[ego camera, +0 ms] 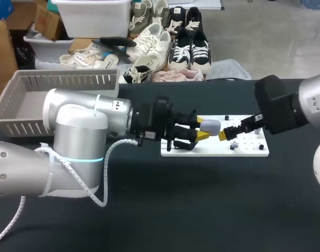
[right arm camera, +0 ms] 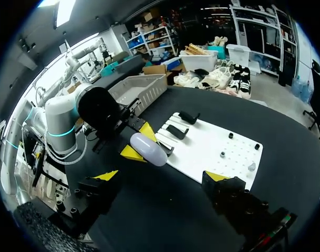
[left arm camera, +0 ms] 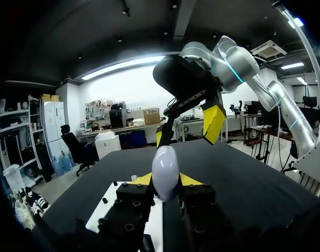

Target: Pick up each earbud case from the left stands, insert the matching earbuds, close the lid, and place the case in the box.

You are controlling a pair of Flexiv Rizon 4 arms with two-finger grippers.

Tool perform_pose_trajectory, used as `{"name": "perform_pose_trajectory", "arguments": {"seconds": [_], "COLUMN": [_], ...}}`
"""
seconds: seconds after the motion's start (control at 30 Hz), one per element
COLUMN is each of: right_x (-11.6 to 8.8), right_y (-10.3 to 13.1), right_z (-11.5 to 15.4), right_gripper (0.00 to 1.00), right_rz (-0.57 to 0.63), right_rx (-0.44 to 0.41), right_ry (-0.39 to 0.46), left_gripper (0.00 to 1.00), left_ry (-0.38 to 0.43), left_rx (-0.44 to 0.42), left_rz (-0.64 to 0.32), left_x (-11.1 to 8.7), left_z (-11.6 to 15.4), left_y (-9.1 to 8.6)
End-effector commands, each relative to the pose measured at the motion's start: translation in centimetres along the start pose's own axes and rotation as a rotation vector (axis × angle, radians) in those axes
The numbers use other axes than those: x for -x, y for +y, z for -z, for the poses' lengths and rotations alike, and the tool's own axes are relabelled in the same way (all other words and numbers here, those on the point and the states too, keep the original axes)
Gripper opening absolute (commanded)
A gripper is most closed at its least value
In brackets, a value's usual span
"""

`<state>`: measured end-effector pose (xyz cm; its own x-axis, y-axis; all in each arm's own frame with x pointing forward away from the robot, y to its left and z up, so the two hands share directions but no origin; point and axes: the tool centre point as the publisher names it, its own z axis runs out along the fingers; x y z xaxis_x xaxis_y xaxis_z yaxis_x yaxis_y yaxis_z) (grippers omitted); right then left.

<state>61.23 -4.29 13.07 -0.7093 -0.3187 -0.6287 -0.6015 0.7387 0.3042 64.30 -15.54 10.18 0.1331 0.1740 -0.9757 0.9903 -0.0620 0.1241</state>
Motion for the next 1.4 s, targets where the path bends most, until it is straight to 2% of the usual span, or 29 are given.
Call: {"name": "perform_pose_trajectory", "arguments": {"seconds": [0.03, 0.47, 1.4], "right_x": [0.4, 0.7, 1.1], "right_y": [0.2, -0.1, -1.0], "right_z": [-0.4, -1.6, -2.5], "right_gripper": [1.00, 1.00, 1.00], "right_rz": [-0.006, -0.026, -0.034], "right_rx": [-0.066, -0.078, -0.102], "right_ry": [0.020, 0.063, 0.081], "left_gripper": [0.00, 0.00, 0.00], "left_ry": [-0.002, -0.002, -0.002], "left_rx": [0.001, 0.001, 0.001], "left_rz": [-0.001, -0.001, -0.001], "left_x": [-0.1, -0.1, -0.1], "left_z": [0.0, 0.0, 0.0], "left_y": [0.0, 0.0, 0.0]}}
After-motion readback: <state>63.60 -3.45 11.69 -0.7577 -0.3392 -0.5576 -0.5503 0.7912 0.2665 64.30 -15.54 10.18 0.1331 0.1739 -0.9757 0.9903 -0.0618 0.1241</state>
